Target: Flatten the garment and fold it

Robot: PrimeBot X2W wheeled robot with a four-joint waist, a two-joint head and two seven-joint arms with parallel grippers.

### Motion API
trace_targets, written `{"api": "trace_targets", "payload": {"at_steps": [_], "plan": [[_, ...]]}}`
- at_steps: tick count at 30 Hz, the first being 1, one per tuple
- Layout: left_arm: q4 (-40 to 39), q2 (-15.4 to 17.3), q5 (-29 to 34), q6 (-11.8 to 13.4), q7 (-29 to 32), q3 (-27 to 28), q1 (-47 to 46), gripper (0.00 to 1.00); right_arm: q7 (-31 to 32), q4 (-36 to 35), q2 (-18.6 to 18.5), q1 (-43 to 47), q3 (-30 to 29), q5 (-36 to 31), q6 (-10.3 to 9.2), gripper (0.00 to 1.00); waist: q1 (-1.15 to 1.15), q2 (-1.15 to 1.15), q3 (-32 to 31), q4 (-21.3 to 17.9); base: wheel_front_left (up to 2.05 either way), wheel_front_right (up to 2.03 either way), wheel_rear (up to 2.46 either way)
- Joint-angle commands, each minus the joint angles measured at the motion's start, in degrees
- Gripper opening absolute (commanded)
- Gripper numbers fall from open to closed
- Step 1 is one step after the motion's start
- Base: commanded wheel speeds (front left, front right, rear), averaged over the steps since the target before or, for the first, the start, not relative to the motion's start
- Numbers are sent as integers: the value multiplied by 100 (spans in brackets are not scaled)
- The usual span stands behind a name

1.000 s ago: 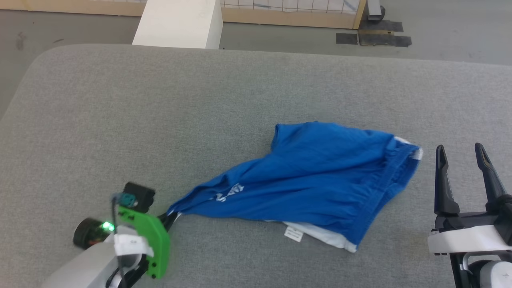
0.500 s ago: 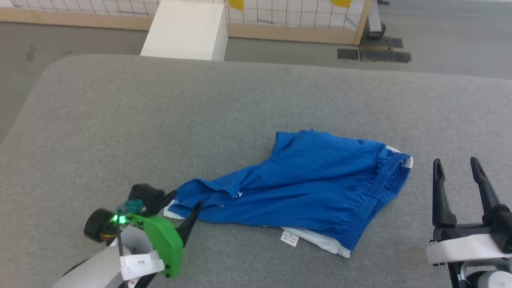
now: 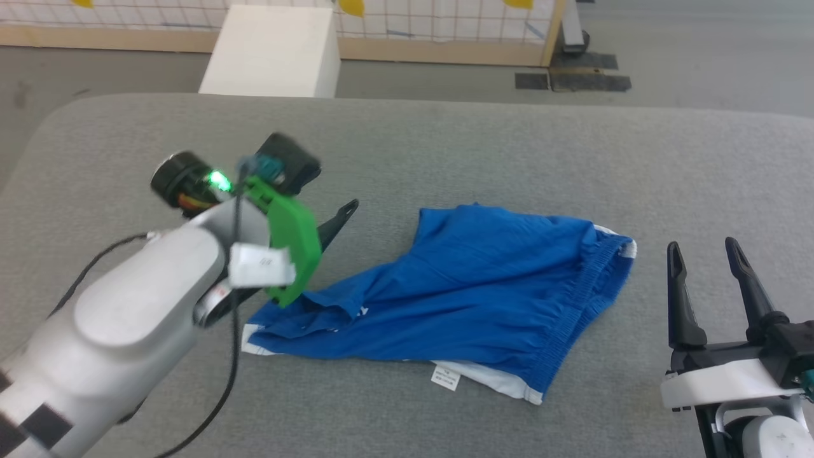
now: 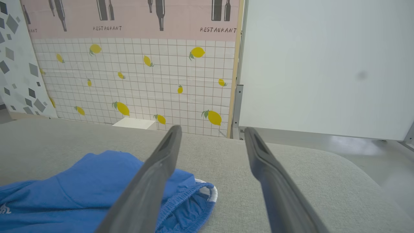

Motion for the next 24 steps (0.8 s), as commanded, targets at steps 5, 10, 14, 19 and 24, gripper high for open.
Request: {"api": "trace_targets", "payload": {"at_steps": [5, 10, 14, 19, 24], "plan": [[564, -522, -491, -283, 1080, -513, -618, 100, -28, 69, 2, -167, 31, 59, -9, 100, 0, 0, 344, -418, 0, 0, 0], [759, -856, -923, -306, 2032, -1122, -1048, 100, -28, 94, 2, -310, 119, 75, -9, 100, 0, 0, 511, -653, 0, 0, 0], [666, -917, -555, -307, 2779, -1249, -1097, 100, -28, 95, 2, -472, 219, 82, -9, 100, 0, 0, 701, -847, 0, 0, 0], [856, -952, -63, -308, 3125, -1255, -1004, 100, -28, 76, 2, -689, 310, 107, -9, 100, 0, 0, 1021, -1045, 0, 0, 0], [1243, -972, 81, -308, 3108, -1256, -978, 0, -28, 55, 2, -895, 362, 156, -9, 100, 0, 0, 1337, -1168, 0, 0, 0]]}}
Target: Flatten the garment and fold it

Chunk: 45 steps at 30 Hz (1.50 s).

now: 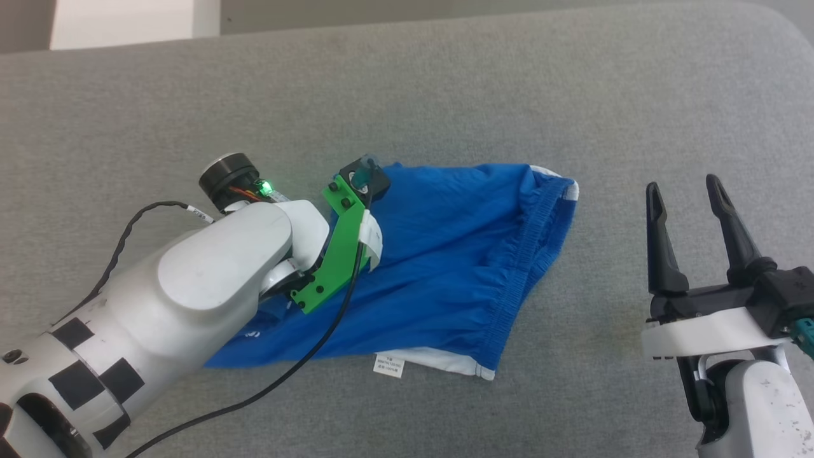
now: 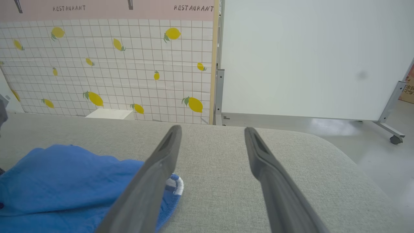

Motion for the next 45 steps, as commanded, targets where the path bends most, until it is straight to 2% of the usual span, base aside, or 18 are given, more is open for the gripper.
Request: {"api": "trace_targets", "payload": {"at_steps": [1, 3, 6, 12, 15, 20, 23, 25, 26, 27, 31, 36, 38, 41, 45], "plan": [[8, -28, -25, -14, 79, -7, 76, 0, -28, -14, 3, -94, 4, 53, -9, 100, -1, 0, 282, -182, 0, 0, 0], [-139, 29, -84, -14, 216, -7, 39, 0, -28, -7, 3, -111, 10, 62, -9, 100, -1, 0, 326, -185, 0, 0, 0], [-218, 146, -356, -14, -183, -7, -286, 0, -28, -9, 3, -113, 1, 66, -9, 100, -1, 0, 358, -157, 0, 0, 0], [8, 456, 143, -14, -637, -7, -747, 0, -28, -19, 3, -275, 267, 84, -9, 100, -1, 0, 564, -363, 0, 0, 0], [490, 612, 425, -14, -1234, -7, -988, 0, -28, -98, 3, -387, 374, 113, -9, 100, -1, 0, 770, -561, 0, 0, 0], [1673, 677, 912, -14, -2337, -8, -1312, 0, -28, -223, 3, -430, 405, 127, -9, 100, -1, 0, 993, -793, 0, 0, 0], [2385, 588, 931, -14, -2838, 36, -1365, 0, -28, -264, 3, -383, 381, 134, -9, 100, -1, 0, 1004, -829, 0, 0, 0], [2697, 461, 676, -14, -2967, 74, -1234, 0, -28, -255, 3, -337, 359, 119, -9, 100, -1, 0, 940, -803, 0, 0, 0], [2797, 390, 527, -14, -3010, 101, -1173, 94, -28, -243, 3, -312, 349, 108, -9, 100, -1, 0, 898, -776, 0, 0, 0], [2874, 311, 443, -14, -3131, 98, -1138, 100, -28, -228, 3, -287, 348, 96, -9, 100, -1, 0, 829, -734, 0, 0, 0], [2955, 35, 271, -14, -3856, 81, -967, 100, -28, -188, 3, -168, 335, -17, -9, 100, -1, 0, 427, -481, 0, 0, 0], [3055, -142, 134, 17, -5143, 218, -689, 100, -28, -132, 3, 23, 439, -279, -9, 100, -1, 0, -191, -104, 0, 0, 0], [3089, -153, 108, 159, -5657, 344, -567, 100, -28, -123, 3, 83, 460, -342, -9, 100, -1, 0, -390, 45, 0, 0, 0], [2901, -116, 68, 452, -5945, 632, -352, 100, -28, -108, 3, 161, 492, -440, -9, 100, -1, 0, -628, 256, 0, 0, 0], [1586, 262, 347, 1038, -5976, 1593, 127, 100, -28, -120, -14, 227, 530, -545, -9, 100, -1, 0, -826, 529, 0, 0, 0]]}}
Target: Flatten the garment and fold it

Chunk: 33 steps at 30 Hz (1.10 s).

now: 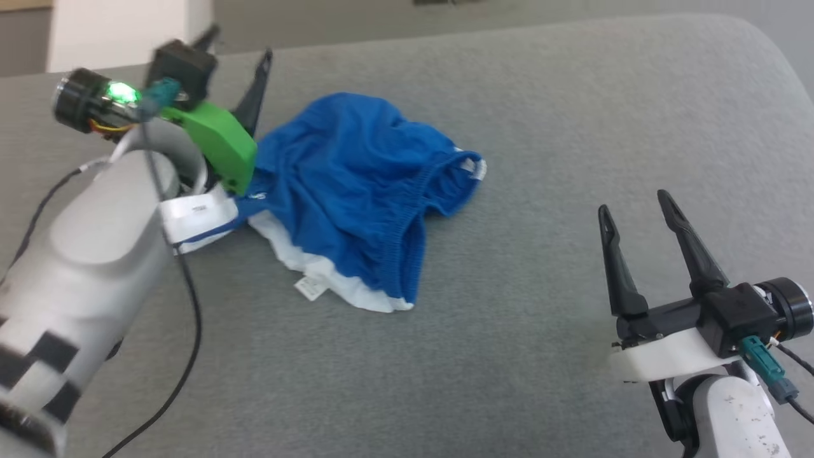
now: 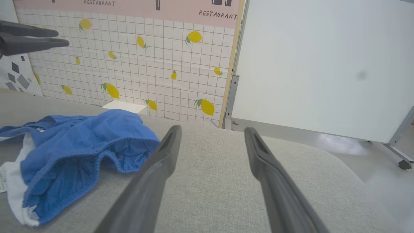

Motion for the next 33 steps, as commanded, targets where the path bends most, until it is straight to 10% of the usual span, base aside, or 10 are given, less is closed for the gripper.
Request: {"api": "trace_targets", "payload": {"at_steps": [1, 8, 17, 33], "plan": [[-469, 198, 120, 212, -24, 389, 405, 100, -28, -1, -30, 44, 23, -41, -9, 100, 1, 0, -642, 708, 0, 0, 0], [-2764, 394, 950, 864, -26, 2785, 2498, 100, -28, 170, -295, -68, 295, 28, -9, 100, 1, 0, -794, 1102, 0, 0, 0], [-3841, -582, 2062, 571, -26, 5032, 4667, 100, 489, 1017, -982, -717, 1649, 361, -9, 100, 1, 0, -908, 1314, 0, 0, 0], [-3732, -1555, 3415, 131, -27, 5558, 5593, 100, 4571, 1570, -2506, -3082, 5351, 3193, -9, 100, 1, 0, -859, 1675, 0, 0, 0]]}}
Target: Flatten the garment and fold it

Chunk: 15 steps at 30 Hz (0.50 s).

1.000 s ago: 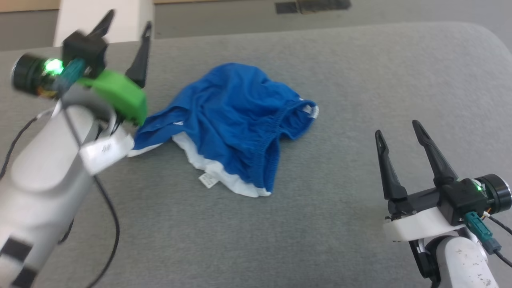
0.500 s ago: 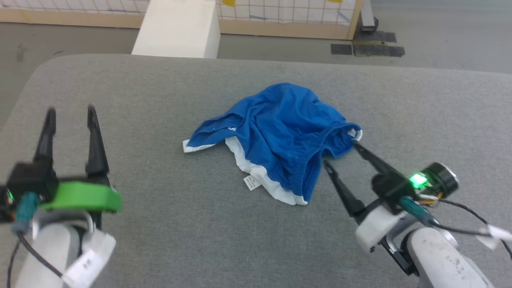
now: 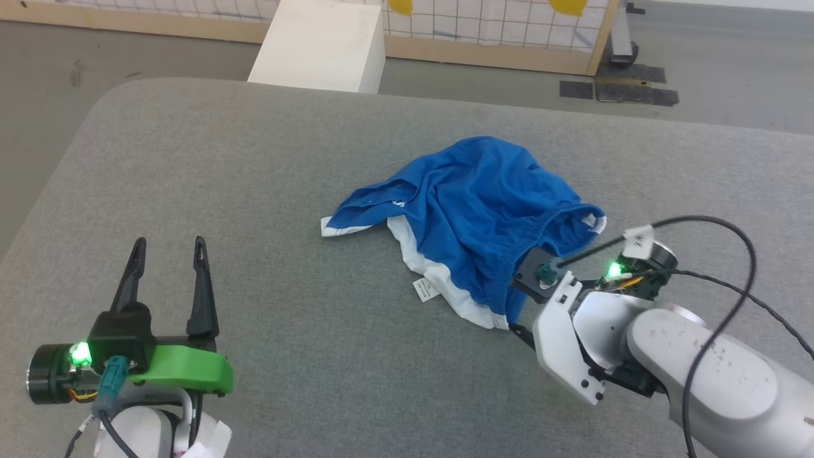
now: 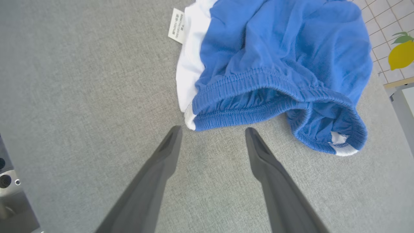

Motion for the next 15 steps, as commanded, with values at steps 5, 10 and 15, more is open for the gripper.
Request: {"api": "trace_targets", "payload": {"at_steps": [5, 10, 15], "plan": [[92, -214, 190, -197, -20, 95, -106, 100, 312, 220, -51, -623, 734, 691, -10, 100, 1, 0, 211, 213, 0, 0, 0], [145, -390, 284, -309, -20, 142, -216, 100, 186, 733, 84, -932, 1091, 947, -10, 100, 1, 0, 392, 353, 0, 0, 0], [207, -530, 366, -416, -20, 183, -324, 100, 89, 1230, 225, -1098, 1516, 1072, -10, 100, 1, 0, 586, 469, 0, 0, 0]]}}
